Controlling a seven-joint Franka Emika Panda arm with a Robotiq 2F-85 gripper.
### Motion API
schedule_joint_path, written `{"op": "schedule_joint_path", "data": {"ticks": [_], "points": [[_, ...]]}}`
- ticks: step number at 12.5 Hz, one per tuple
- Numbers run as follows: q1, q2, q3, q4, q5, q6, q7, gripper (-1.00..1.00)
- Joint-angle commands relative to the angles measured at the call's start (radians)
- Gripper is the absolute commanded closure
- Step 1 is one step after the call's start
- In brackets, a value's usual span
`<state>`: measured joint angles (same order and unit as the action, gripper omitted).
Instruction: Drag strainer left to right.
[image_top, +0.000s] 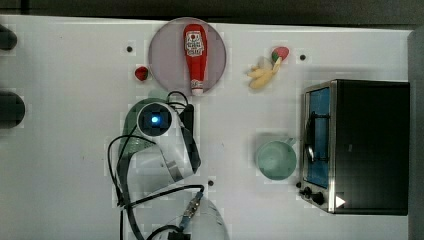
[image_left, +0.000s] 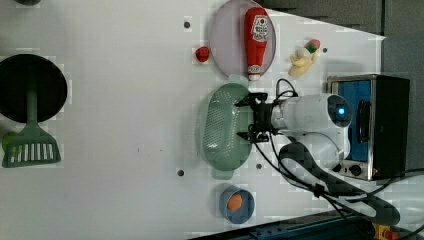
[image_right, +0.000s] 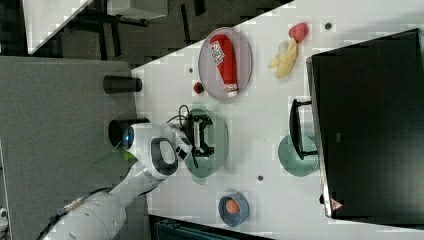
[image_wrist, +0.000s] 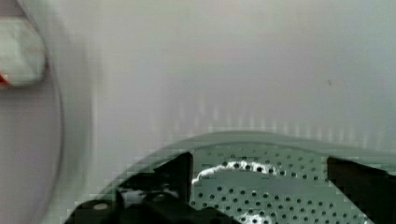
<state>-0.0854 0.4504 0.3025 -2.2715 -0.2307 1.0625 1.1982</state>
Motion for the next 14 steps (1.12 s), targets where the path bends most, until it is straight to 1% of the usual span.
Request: {"op": "schedule_joint_path", "data": {"ticks": [1,7,11,14], "points": [[-0.033,-0.026,-0.031,-0.012,0.003,-0.024,-0.137,-1.00],[-0.071,-0.068,-0.102,-0.058,0.003,-0.021,-0.255,-1.00],[-0.092,-0.072,-0.157,-0.064,0.003,-0.006,-0.366,-1.00],[-0.105,-0.072,-0.195,-0.064,0.003,0.010,-0.386,-1.00]]}}
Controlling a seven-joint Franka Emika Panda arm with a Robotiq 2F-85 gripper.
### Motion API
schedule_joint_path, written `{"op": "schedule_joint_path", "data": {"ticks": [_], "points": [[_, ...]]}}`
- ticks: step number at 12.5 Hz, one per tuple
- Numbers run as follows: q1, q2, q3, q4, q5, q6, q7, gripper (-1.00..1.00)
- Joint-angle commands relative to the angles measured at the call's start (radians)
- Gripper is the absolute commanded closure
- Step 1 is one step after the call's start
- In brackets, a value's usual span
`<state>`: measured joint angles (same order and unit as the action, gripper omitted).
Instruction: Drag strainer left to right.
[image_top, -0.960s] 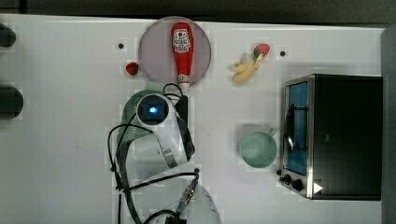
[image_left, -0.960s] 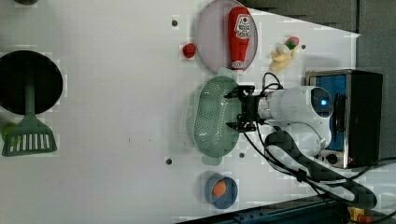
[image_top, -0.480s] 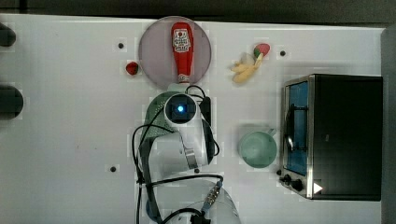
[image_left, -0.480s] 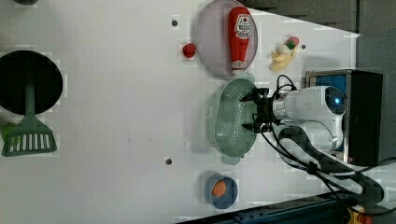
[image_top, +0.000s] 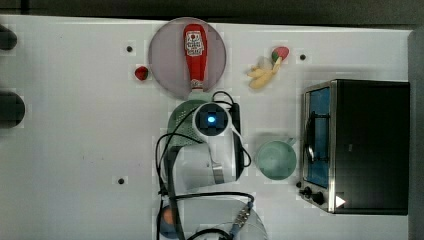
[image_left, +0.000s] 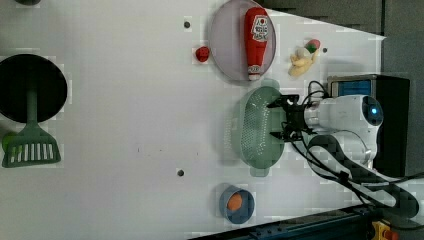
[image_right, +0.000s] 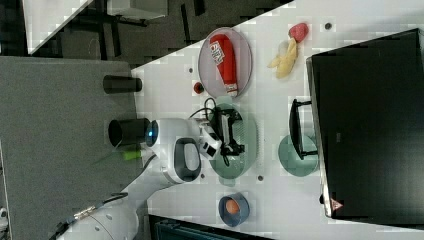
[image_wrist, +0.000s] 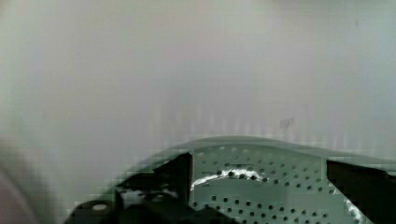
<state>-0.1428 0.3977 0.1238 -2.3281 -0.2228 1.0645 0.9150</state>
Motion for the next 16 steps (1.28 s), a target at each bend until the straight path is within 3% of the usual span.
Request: {"op": "schedule_joint_path", "data": {"ticks": [1,11,16], "points": [[-0.051,-0.020,-0.027,-0.008,-0.005,0.010,-0.102,-1.00],[-0.061,-0.024,-0.102,-0.008,-0.003,0.019,-0.160,-1.00],[-0.060,-0.215,-0.019,0.001,0.005,-0.119,-0.514,-1.00]]}}
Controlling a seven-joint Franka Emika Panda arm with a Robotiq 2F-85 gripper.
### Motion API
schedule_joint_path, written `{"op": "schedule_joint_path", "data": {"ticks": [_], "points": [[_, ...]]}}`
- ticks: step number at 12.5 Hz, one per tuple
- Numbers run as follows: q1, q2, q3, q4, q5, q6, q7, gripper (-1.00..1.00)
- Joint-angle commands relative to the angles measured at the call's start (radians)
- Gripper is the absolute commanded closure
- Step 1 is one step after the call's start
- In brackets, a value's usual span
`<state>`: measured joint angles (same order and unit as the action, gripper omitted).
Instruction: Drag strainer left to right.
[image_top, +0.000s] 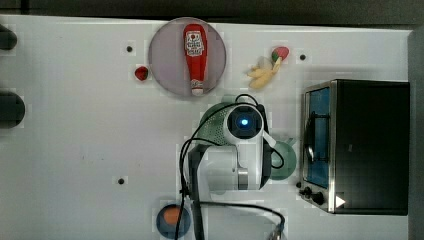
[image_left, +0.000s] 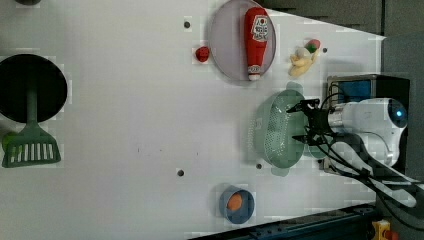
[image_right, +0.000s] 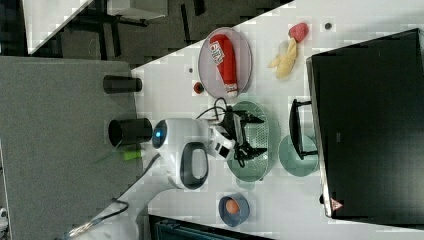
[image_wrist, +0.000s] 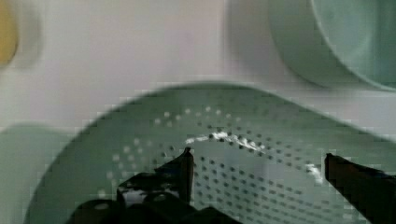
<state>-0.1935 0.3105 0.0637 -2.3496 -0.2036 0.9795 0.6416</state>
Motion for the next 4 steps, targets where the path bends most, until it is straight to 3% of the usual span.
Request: {"op": "schedule_joint_path", "data": {"ticks": [1,4], "points": [[-0.009,-0.184,0.052,0.034,0.003,-0.091,-0.288,-1.00],[-0.009,-0.363,0.078,0.092,0.135,-0.339,-0.338,-1.00]]}}
